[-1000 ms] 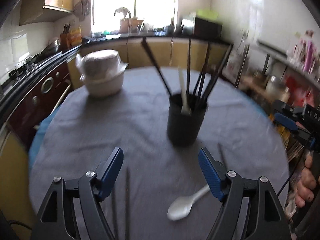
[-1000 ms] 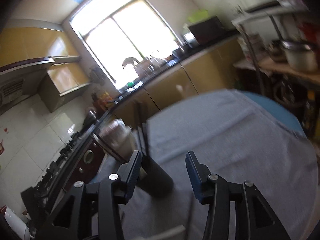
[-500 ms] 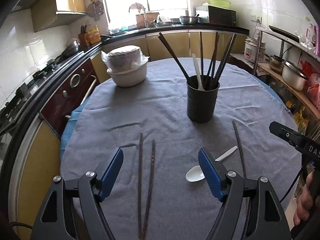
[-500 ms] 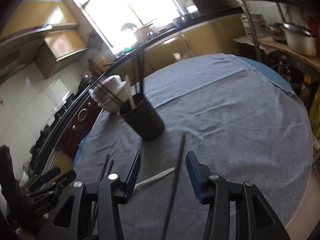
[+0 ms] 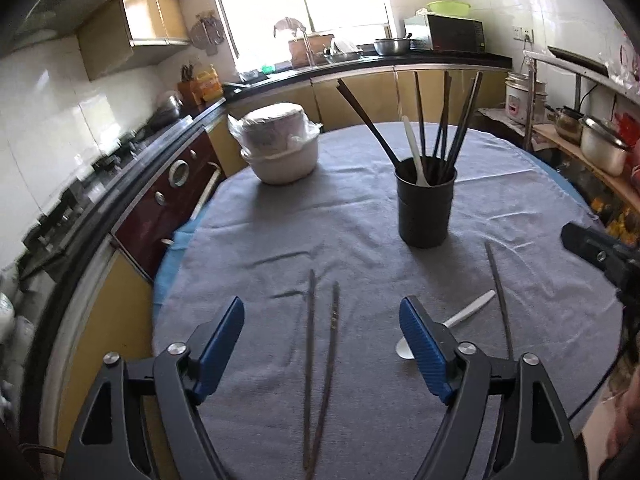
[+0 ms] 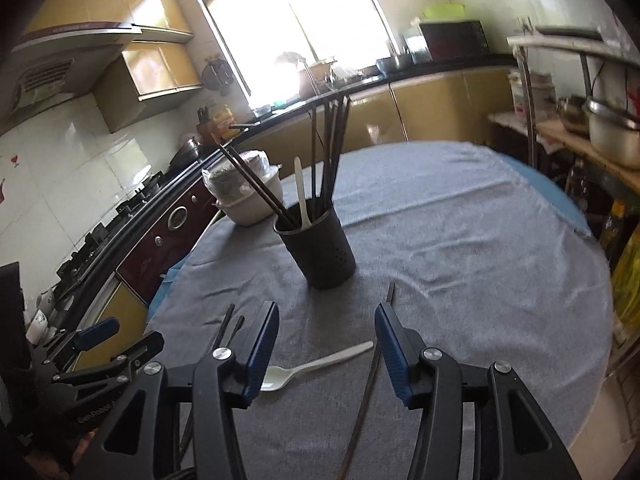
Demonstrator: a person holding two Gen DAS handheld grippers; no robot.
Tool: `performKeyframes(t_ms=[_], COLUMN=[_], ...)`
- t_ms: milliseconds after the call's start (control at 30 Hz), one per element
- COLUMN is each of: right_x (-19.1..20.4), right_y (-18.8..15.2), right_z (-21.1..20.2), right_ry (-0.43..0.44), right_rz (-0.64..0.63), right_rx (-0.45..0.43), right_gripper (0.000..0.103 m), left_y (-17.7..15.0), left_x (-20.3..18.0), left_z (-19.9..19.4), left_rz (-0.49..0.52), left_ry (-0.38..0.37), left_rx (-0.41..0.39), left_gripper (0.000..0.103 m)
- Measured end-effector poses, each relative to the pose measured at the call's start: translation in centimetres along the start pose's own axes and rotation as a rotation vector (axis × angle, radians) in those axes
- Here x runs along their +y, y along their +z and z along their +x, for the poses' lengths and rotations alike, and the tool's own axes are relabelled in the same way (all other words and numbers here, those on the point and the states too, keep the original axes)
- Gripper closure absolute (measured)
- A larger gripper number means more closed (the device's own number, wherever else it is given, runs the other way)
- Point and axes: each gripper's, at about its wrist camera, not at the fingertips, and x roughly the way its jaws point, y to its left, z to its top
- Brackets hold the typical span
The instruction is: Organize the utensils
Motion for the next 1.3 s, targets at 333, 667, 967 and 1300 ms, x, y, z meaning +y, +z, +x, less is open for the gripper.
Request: performKeyframes(t_ms=[333, 667, 967, 1300], right_x=[2.7, 4.3, 6.1, 7.2], right_y=[0.9, 1.1, 1.0, 0.6], right_z=[-2.4, -3.0, -3.5, -5.7], right_ry=[-0.123, -0.127, -0.13, -0.157], right_rz=[-0.112, -0.156, -0.185, -0.2], right_rx=[-0.074, -0.067, -0.072, -0.097], right_gripper=[0.046, 0.045, 0.045, 0.045], left_y=[1.2, 2.0, 1.7, 1.5], left_x=[0.4, 2.0, 3.4, 4.3], left_z=[-2.2, -3.5, -4.5, -6.5], left_rz=[-0.022, -0.081, -0.109, -0.123], left_ry=[-0.003, -0.033, -0.025, -0.052], left_rx=[-0.043, -0.039, -0.044, -0.088], left_gripper=[0.019, 0.019, 0.019, 0.019])
